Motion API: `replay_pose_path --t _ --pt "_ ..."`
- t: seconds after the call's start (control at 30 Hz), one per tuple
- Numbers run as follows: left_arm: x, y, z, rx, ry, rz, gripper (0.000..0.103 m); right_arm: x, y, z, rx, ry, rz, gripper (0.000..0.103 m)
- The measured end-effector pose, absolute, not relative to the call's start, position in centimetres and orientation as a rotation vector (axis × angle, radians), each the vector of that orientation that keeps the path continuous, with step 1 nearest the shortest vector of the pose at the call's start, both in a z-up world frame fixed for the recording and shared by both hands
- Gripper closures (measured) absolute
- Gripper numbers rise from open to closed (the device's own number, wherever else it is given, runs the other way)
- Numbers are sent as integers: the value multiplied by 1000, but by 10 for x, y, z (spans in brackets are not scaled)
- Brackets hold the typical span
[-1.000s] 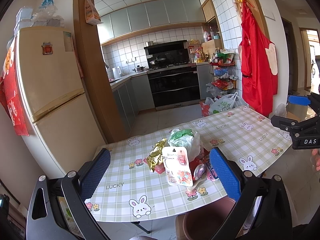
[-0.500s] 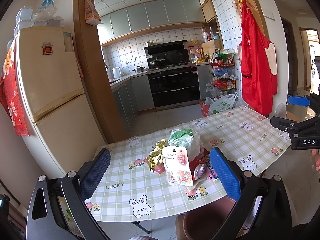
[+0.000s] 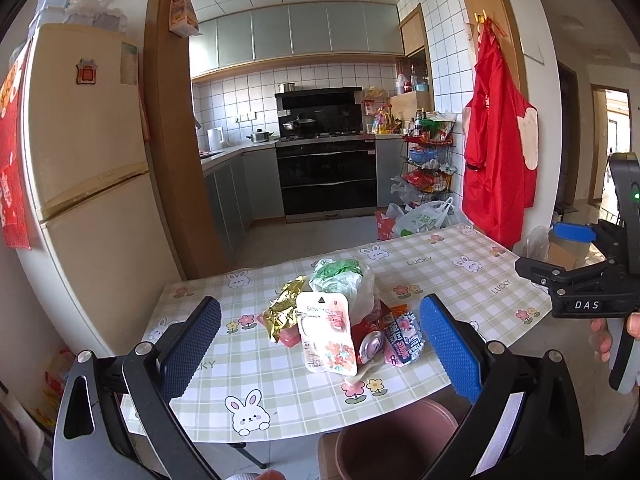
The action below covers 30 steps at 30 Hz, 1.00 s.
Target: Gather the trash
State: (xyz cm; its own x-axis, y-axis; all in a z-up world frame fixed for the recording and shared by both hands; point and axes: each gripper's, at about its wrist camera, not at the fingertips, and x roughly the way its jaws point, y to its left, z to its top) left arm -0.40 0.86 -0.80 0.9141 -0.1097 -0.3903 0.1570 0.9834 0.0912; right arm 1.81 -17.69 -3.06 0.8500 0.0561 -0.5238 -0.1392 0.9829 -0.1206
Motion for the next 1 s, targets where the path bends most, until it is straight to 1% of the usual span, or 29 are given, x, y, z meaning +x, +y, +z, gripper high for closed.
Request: replay_pose_path --t 0.17,0.27,0.5,0.77,1.0 --pt "6 21 -38 103 384 -96 6 29 -184 -66 -73 593 142 6" --pt "15 34 -60 34 386 -110 6 40 -183 -90 -74 634 151 6" --pt "50 42 -104 7 498 -78 6 69 -178 -138 -60 717 211 6" --pt "90 29 -134 5 547 -65 6 98 -183 -174 -41 764 212 6" --pt "144 -19 -160 60 601 -116 6 123 -197 -194 -8 817 175 6"
